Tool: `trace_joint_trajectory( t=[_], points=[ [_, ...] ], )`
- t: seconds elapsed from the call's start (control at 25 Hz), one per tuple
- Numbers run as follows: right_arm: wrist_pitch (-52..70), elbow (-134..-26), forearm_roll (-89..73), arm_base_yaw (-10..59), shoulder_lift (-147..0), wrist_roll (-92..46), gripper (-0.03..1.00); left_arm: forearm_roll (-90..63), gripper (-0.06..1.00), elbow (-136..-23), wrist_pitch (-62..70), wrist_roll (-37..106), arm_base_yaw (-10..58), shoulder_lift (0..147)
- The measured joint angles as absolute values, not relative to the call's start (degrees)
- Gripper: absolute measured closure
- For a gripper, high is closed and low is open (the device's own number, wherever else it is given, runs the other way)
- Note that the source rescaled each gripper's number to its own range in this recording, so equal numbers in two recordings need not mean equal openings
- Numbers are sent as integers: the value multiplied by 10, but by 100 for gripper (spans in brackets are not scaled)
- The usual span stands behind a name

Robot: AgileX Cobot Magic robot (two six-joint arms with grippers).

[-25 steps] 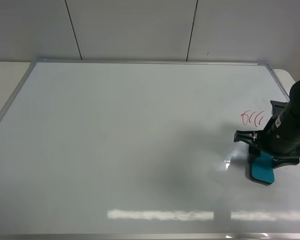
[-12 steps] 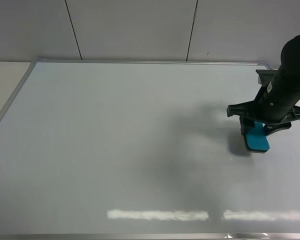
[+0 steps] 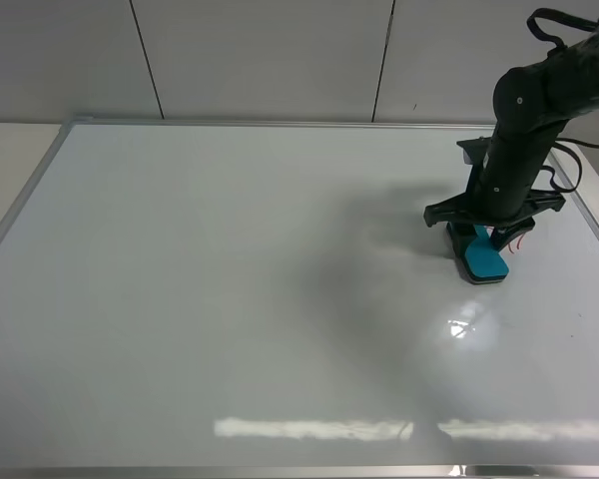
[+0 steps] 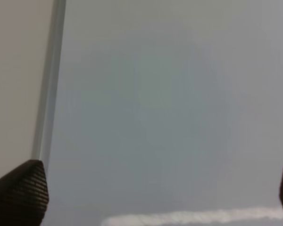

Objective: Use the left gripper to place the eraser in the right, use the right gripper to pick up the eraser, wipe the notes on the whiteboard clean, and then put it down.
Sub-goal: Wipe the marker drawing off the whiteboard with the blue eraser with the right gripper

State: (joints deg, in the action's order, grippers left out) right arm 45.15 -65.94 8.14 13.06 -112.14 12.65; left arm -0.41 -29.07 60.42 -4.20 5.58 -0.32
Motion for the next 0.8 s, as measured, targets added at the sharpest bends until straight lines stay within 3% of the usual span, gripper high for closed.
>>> trace_joint_trajectory(
  t=[0.2, 0.56, 0.8],
  points=[
    [455, -682, 64, 86, -1139, 93, 93, -4, -6, -291, 604, -42, 56, -3],
    [448, -684, 77, -59, -1138, 97, 93, -4, -6, -291, 604, -42, 56, -3],
    [441, -684, 65, -17, -1138, 109, 93, -4, -6, -291, 604, -42, 56, -3]
  ],
)
